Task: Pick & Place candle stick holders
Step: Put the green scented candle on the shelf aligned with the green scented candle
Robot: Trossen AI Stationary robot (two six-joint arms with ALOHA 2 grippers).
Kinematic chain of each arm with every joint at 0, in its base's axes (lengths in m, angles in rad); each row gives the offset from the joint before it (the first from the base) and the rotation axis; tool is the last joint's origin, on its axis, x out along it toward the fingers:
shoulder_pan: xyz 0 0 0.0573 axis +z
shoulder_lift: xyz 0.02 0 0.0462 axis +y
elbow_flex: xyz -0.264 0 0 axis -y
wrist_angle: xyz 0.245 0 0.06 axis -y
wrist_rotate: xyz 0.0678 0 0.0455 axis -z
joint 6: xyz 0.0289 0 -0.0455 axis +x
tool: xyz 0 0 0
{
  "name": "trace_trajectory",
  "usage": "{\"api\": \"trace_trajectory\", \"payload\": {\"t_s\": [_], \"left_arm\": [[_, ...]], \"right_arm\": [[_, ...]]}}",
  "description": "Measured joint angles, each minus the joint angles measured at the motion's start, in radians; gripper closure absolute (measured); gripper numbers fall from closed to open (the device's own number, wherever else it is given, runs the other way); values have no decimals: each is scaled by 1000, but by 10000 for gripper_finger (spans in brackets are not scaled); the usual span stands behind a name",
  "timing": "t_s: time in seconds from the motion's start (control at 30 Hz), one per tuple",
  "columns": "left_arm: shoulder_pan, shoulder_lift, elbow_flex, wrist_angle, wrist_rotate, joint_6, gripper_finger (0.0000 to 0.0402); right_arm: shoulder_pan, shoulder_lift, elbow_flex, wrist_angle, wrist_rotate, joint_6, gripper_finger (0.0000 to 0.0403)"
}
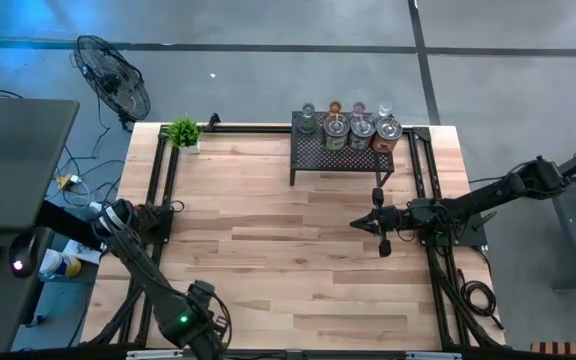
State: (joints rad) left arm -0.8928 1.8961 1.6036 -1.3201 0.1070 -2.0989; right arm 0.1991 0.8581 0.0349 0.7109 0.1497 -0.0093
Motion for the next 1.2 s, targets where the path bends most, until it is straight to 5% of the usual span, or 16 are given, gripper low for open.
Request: {"api": "trace_trajectory", "payload": {"t_s": [0.27,0.5,0.63,0.93,1.2], "left_arm": [[2,-2,-56,53,14,18,295],[5,-3,-57,47,15,99,388],[45,-3,-51,19,7,206,388],[283,-3,7,-93,-225,826,399],[613,-3,18,169,-350,1615,400]], "right_arm": [[0,0,0,-2,0,-1,403],[0,0,0,-2,0,-2,403],[0,0,0,-2,0,-1,403],[0,0,0,4,0,1,403],[0,0,0,10,4,2,403]]}}
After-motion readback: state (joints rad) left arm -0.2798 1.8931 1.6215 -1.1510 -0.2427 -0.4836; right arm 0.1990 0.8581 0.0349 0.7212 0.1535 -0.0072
